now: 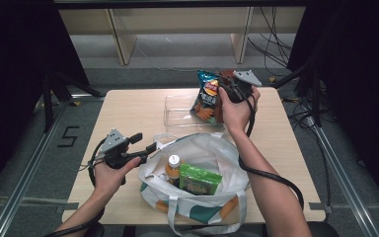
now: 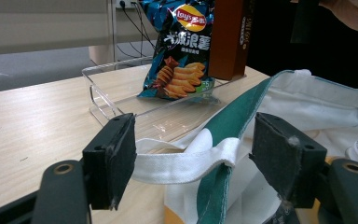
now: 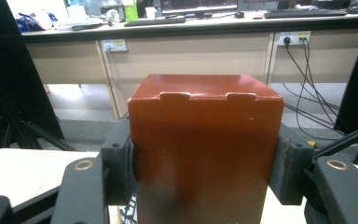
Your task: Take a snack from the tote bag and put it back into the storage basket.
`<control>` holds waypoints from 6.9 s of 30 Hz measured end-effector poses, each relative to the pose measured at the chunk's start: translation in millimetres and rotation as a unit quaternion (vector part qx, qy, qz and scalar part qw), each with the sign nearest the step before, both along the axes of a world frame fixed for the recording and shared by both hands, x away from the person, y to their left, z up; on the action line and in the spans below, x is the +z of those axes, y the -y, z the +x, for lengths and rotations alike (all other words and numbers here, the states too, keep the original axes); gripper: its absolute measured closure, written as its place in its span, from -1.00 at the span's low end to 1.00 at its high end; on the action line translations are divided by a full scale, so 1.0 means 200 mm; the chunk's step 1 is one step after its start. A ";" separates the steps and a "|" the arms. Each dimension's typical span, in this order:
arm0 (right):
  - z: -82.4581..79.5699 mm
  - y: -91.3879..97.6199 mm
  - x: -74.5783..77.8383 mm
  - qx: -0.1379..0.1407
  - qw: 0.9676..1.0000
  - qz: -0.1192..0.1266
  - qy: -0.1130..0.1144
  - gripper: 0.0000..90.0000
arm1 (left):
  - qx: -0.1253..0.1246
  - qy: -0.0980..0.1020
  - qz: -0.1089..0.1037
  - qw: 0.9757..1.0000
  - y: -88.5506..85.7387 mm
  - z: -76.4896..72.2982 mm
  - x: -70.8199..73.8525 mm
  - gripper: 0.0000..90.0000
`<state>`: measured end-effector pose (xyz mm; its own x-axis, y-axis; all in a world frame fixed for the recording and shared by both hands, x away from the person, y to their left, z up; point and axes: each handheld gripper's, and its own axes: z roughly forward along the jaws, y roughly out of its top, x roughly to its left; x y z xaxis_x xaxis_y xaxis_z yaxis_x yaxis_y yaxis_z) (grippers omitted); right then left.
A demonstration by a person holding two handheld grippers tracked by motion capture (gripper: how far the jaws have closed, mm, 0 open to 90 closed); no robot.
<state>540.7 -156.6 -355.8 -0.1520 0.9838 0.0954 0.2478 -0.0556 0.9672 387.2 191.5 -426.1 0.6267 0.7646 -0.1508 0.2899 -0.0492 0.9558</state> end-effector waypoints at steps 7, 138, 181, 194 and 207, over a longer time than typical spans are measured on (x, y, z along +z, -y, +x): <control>0.00 0.00 -0.02 -0.009 1.000 -0.012 0.013 -0.13 | -0.002 0.001 -0.002 1.000 0.00 0.00 0.00 -0.33; -0.74 0.22 -0.10 0.280 0.951 -0.012 -0.134 0.51 | 0.006 0.002 -0.003 1.000 -0.01 -0.01 0.01 -0.35; -0.96 0.14 -0.14 0.438 0.882 -0.026 -0.169 0.28 | 0.004 0.002 0.001 1.000 0.01 -0.01 0.01 -0.35; -0.99 0.09 -0.23 0.460 0.860 -0.058 -0.214 0.17 | 0.004 0.002 0.003 1.000 0.01 -0.02 0.01 -0.35; -0.98 0.09 -0.31 0.470 0.853 -0.122 -0.192 0.49 | 0.003 0.001 0.002 1.000 0.01 -0.02 0.01 -0.35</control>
